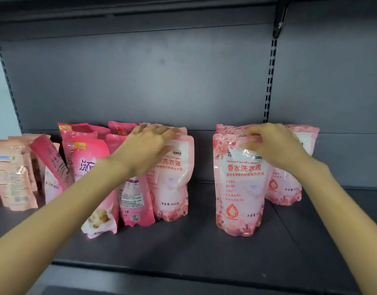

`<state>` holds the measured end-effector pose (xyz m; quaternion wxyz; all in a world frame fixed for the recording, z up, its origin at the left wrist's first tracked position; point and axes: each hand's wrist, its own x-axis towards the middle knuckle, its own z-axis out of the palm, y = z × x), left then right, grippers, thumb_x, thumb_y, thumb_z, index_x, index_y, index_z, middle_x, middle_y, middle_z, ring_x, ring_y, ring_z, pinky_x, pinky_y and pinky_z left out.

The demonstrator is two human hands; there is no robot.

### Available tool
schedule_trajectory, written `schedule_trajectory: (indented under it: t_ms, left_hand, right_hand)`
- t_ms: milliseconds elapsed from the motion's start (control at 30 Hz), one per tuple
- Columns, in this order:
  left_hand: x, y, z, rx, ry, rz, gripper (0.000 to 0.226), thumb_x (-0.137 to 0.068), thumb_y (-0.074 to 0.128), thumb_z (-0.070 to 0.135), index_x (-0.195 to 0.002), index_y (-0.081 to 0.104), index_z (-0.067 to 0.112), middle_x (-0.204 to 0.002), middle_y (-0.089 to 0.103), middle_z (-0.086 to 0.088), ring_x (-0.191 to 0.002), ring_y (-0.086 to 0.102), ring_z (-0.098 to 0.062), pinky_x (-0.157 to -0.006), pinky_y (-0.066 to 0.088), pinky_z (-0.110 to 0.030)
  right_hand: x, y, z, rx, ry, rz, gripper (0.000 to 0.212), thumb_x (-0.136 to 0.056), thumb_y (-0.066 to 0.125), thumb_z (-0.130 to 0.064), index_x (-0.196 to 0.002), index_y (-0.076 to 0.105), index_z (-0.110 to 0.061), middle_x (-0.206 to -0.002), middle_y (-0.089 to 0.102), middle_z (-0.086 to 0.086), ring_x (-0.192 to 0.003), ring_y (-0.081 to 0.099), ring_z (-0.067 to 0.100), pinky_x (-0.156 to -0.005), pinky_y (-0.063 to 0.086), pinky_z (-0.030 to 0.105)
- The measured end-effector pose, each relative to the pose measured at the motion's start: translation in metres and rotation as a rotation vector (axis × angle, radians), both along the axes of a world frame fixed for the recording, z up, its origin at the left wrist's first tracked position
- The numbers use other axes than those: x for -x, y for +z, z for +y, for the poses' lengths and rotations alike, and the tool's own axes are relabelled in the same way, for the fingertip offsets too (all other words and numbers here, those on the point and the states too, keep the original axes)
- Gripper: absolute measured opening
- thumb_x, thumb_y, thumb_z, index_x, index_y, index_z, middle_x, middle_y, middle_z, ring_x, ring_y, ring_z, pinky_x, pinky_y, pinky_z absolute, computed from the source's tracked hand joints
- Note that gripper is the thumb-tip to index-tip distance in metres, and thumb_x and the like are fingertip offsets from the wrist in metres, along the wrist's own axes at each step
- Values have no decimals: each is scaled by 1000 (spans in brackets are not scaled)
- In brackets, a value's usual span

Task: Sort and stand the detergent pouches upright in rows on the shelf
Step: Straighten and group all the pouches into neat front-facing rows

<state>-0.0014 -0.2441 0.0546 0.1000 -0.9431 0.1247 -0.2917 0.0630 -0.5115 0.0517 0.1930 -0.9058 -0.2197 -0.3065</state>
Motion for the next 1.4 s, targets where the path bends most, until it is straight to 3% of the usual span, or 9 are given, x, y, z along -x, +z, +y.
schedule_trajectory:
  t_ms: [133, 233, 433, 500, 600, 767, 833, 1167, 1400]
  left_hand:
    - [-8, 11, 1, 32, -30, -68, 26, -90, 51, 11, -110, 63, 22, -113, 64, 1, -109, 54, -28, -88, 35, -32]
    - [-10, 14, -3, 141, -66, -105, 15, -88, 54, 16, -90, 68, 20, -97, 69, 0, -94, 59, -31, -78, 40, -32]
    - [-16, 11, -20, 181, -51, -107, 22, -93, 48, 27, -100, 68, 29, -107, 67, 6, -101, 58, -28, -80, 41, -30]
    - [-18, 13, -26, 182, -79, -95, 22, -93, 48, 26, -103, 68, 30, -110, 66, 7, -103, 57, -28, -83, 45, -32]
    - [-23, 15, -37, 191, -120, -91, 22, -93, 49, 24, -104, 67, 30, -110, 66, 6, -104, 56, -28, -81, 43, -31]
    - [-35, 14, -62, 214, -226, -72, 19, -93, 49, 19, -93, 68, 23, -101, 66, 2, -93, 55, -26, -73, 43, -30]
    - [-41, 11, -73, 208, -255, -68, 19, -91, 51, 14, -80, 62, 26, -96, 64, -2, -85, 53, -26, -74, 48, -34]
    - [-73, 7, -114, 215, -327, -80, 22, -88, 51, 5, -91, 67, 20, -92, 66, -1, -87, 60, -30, -72, 51, -37]
    - [-86, 7, -141, 217, -374, -49, 18, -94, 49, 18, -92, 67, 15, -93, 66, -3, -87, 59, -28, -75, 50, -40]
  right_hand:
    - [3, -2, 14, -32, 27, -118, 22, -88, 59, -37, -89, 69, -17, -82, 68, -3, -83, 61, 19, -81, 44, 34]
    - [-3, -7, 15, -65, 24, -169, 23, -88, 58, -37, -87, 68, -17, -64, 57, -9, -69, 53, 16, -83, 39, 34]
    - [-12, -18, 5, -128, 17, -316, 17, -89, 60, -30, -84, 69, -17, -62, 57, -10, -58, 45, 10, -99, 38, 45]
    - [-10, -16, -2, -167, 25, -341, 15, -88, 61, -27, -83, 70, -16, -64, 58, -11, -57, 45, 7, -98, 39, 46]
    - [-6, -12, -16, -205, 29, -354, 14, -88, 62, -25, -84, 71, -15, -70, 67, -4, -65, 58, 21, -88, 44, 43]
    - [-3, -2, -41, -192, -48, -352, 16, -89, 60, -27, -85, 70, -16, -66, 55, -9, -69, 49, 17, -79, 36, 34]
    - [-3, -2, -52, -172, -73, -358, 16, -89, 60, -28, -85, 71, -16, -65, 57, -8, -69, 49, 16, -81, 39, 37]
    - [-19, -22, -91, -118, -184, -385, 13, -87, 64, -24, -88, 73, -15, -81, 73, 1, -74, 63, 26, -93, 43, 48]
    - [-37, -26, -99, -116, -240, -407, 16, -88, 61, -26, -86, 73, -15, -83, 73, -1, -76, 65, 24, -98, 37, 49]
